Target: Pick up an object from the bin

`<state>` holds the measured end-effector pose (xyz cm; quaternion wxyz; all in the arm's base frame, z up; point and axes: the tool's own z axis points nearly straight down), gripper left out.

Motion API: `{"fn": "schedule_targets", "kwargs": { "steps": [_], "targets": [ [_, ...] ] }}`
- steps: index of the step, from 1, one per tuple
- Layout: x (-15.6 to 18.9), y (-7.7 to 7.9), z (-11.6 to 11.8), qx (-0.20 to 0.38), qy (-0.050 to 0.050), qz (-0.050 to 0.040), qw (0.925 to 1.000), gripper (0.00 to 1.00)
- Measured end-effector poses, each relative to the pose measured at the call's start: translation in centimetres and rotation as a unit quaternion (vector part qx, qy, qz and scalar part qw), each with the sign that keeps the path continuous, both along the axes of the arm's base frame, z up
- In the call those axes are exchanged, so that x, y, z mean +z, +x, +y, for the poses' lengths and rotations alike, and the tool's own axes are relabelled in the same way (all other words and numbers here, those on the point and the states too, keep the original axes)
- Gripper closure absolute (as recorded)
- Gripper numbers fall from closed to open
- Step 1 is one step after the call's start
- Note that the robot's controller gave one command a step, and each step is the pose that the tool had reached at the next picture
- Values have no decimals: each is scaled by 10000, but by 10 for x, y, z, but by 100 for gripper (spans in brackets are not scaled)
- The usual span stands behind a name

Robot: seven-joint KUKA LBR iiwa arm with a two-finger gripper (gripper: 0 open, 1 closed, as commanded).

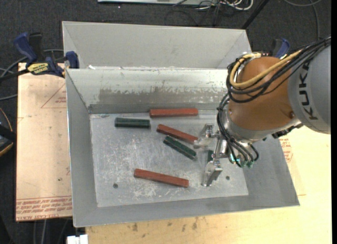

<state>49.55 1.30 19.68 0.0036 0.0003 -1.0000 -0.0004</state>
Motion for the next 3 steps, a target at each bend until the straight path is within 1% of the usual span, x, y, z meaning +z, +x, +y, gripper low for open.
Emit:
{"fn": "schedule_targets", "kwargs": {
  "steps": [1,2,3],
  "targets": [
    [3,2,0,-3,1,-36,10000,0],
    [-50,6,8,112,0,-72,9999,0],
    [-116,-3,27,281,11,-101,9996,100]
  ]
}}
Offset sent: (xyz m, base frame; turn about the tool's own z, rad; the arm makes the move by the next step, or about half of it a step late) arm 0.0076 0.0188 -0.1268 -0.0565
